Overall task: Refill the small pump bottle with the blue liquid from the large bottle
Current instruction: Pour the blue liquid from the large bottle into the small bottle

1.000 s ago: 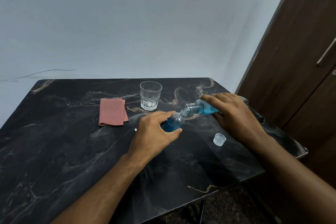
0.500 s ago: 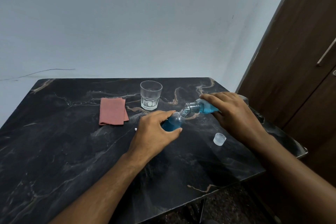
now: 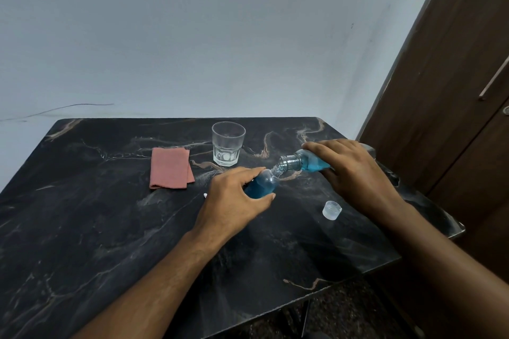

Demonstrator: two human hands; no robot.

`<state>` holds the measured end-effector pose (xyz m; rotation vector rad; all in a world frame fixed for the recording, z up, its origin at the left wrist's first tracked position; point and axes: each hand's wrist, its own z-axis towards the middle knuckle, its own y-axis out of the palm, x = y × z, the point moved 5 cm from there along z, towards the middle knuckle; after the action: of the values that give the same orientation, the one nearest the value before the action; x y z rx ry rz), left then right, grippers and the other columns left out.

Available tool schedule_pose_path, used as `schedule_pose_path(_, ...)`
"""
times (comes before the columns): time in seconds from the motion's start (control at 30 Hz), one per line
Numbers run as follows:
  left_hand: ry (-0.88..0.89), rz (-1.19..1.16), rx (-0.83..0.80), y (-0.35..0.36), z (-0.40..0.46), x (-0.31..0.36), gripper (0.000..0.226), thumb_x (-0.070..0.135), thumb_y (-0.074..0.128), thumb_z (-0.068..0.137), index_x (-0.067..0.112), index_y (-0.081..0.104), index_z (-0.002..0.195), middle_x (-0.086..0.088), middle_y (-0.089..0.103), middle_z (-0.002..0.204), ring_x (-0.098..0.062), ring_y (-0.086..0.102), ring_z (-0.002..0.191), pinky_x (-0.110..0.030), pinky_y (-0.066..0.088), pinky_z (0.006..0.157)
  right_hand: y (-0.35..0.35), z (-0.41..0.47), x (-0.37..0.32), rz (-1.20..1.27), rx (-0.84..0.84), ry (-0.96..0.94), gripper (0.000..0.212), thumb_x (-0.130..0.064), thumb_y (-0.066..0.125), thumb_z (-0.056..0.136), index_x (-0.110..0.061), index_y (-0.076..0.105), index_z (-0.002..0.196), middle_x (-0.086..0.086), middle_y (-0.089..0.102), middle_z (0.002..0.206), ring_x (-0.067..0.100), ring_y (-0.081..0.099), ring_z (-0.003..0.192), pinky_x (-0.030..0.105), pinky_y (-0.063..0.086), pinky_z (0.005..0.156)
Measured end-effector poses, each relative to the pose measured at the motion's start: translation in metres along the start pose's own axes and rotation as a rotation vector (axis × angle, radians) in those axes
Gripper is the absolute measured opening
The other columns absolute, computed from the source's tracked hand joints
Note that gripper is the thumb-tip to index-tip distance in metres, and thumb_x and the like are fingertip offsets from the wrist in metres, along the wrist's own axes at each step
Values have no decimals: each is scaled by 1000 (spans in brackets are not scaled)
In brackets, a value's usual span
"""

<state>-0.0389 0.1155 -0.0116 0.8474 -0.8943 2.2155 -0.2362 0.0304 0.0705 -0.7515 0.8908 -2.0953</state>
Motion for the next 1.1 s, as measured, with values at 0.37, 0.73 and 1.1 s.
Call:
schedule_pose_path(0.37, -1, -8, 11, 0, 1, -1, 52, 30, 91, 69, 32, 75, 118, 16, 75, 99, 1, 69, 92, -20, 57, 78, 1, 2, 1, -1, -1, -4, 55, -9, 82, 81, -13, 64, 133, 8, 71, 121, 31, 66, 107, 47, 51, 92)
schedule_pose_path(0.73, 9, -24, 12, 0, 1, -1, 53, 30, 92, 69, 31, 75, 119, 16, 74, 100, 2, 68, 93, -20, 58, 78, 1, 0, 1, 20, 13, 5, 55, -9, 83, 80, -13, 64, 132, 8, 71, 121, 31, 66, 107, 48, 51, 93)
schedule_pose_path(1.1, -109, -194, 26, 2, 3, -9, 52, 29, 94, 64, 42, 75, 110, 33, 74, 95, 8, 71, 87, -11, 56, 76, 7, -1, -2, 193, 18, 130, 53, -12, 80, 84, -20, 61, 133, 1, 70, 117, 22, 60, 104, 38, 48, 89)
